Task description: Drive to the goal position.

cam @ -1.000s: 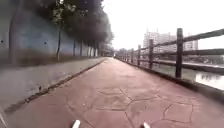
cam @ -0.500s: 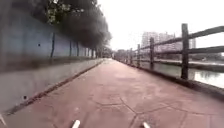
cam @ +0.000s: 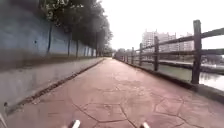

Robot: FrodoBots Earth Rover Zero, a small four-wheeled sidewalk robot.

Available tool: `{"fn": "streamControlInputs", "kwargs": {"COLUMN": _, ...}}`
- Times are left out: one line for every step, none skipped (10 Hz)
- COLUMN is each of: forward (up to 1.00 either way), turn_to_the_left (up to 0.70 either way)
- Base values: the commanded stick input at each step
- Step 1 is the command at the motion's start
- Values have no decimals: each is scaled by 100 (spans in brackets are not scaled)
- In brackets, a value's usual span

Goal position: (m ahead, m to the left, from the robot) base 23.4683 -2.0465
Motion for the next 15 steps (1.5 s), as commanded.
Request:
{"fn": "streamControlInputs", "kwargs": {"forward": 70, "turn_to_the_left": 0}}
{"fn": "streamControlInputs", "kwargs": {"forward": 70, "turn_to_the_left": 0}}
{"fn": "streamControlInputs", "kwargs": {"forward": 70, "turn_to_the_left": 0}}
{"fn": "streamControlInputs", "kwargs": {"forward": 70, "turn_to_the_left": 0}}
{"fn": "streamControlInputs", "kwargs": {"forward": 70, "turn_to_the_left": 0}}
{"fn": "streamControlInputs", "kwargs": {"forward": 70, "turn_to_the_left": 0}}
{"fn": "streamControlInputs", "kwargs": {"forward": 70, "turn_to_the_left": 0}}
{"fn": "streamControlInputs", "kwargs": {"forward": 70, "turn_to_the_left": 0}}
{"fn": "streamControlInputs", "kwargs": {"forward": 70, "turn_to_the_left": 0}}
{"fn": "streamControlInputs", "kwargs": {"forward": 70, "turn_to_the_left": 0}}
{"fn": "streamControlInputs", "kwargs": {"forward": 70, "turn_to_the_left": 0}}
{"fn": "streamControlInputs", "kwargs": {"forward": 70, "turn_to_the_left": 0}}
{"fn": "streamControlInputs", "kwargs": {"forward": 70, "turn_to_the_left": 0}}
{"fn": "streamControlInputs", "kwargs": {"forward": 70, "turn_to_the_left": 0}}
{"fn": "streamControlInputs", "kwargs": {"forward": 70, "turn_to_the_left": 0}}
